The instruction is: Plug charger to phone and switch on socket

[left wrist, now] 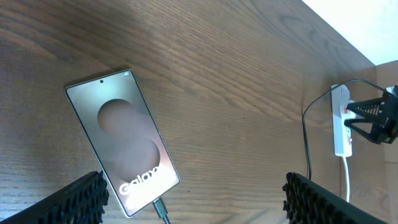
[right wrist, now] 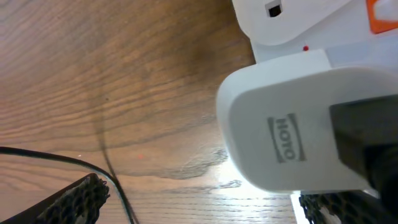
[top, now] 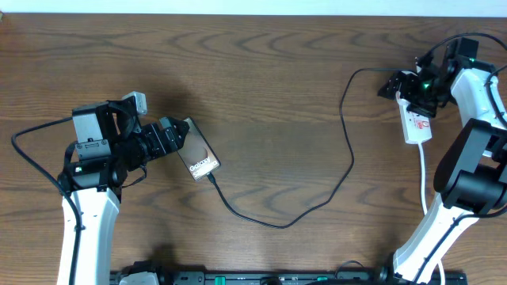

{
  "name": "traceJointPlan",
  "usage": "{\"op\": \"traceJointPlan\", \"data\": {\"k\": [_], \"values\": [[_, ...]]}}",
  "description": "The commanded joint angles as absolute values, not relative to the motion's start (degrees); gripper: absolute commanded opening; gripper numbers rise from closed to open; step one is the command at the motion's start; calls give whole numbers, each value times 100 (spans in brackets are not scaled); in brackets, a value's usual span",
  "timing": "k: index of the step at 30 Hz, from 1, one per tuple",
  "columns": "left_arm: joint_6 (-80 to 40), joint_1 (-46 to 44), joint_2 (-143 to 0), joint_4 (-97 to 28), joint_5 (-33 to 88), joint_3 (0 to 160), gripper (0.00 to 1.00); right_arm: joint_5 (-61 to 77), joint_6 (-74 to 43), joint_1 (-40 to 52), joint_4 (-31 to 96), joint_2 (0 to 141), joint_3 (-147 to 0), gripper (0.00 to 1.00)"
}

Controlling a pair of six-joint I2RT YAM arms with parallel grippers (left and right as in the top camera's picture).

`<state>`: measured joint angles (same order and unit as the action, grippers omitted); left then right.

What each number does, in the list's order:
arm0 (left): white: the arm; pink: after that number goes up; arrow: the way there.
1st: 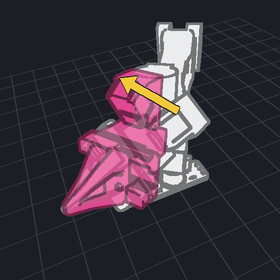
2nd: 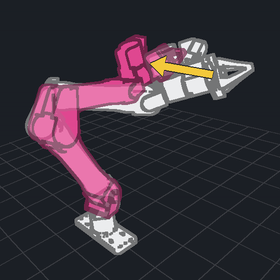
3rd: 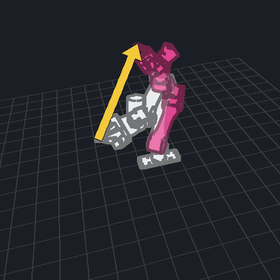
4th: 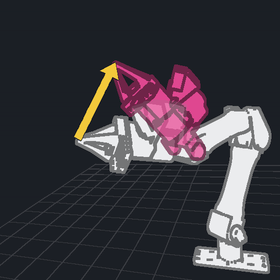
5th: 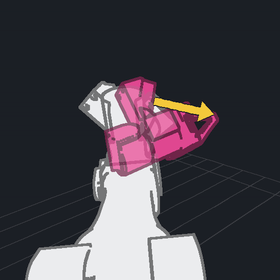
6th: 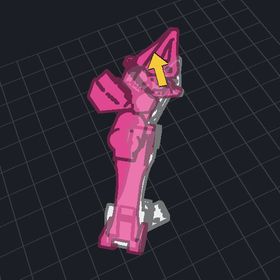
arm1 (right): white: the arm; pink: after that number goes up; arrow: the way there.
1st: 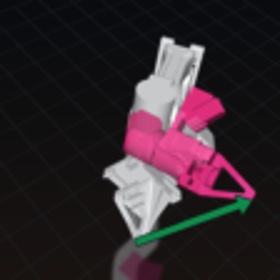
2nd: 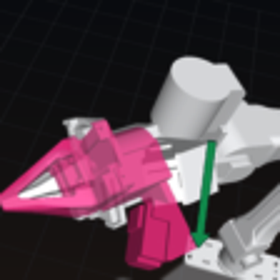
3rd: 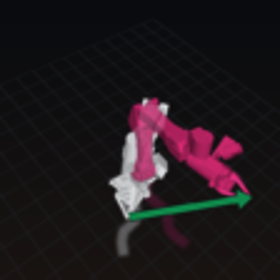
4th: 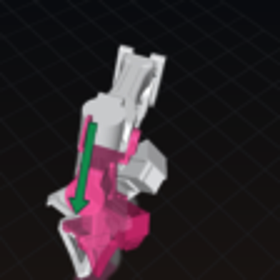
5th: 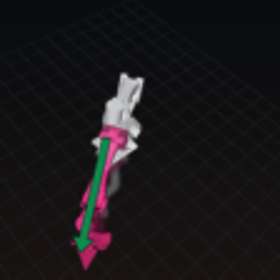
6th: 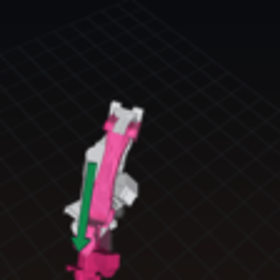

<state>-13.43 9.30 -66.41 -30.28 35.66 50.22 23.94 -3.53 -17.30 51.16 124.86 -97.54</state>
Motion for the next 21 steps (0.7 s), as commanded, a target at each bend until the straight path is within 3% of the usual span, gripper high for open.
{"op": "traceJointPlan", "data": {"k": [1,8,21], "values": [[-1249,930,-6624,-3048,3533,5024,89,2731,-454,-1494,5013,12746,-9564,99],[-1251,930,-6622,-3046,3533,5024,89,2252,-626,-1861,5144,12258,-9568,99],[-1251,930,-6622,-3046,3533,5024,89,974,-792,-2134,6423,9649,-9568,99]]}}
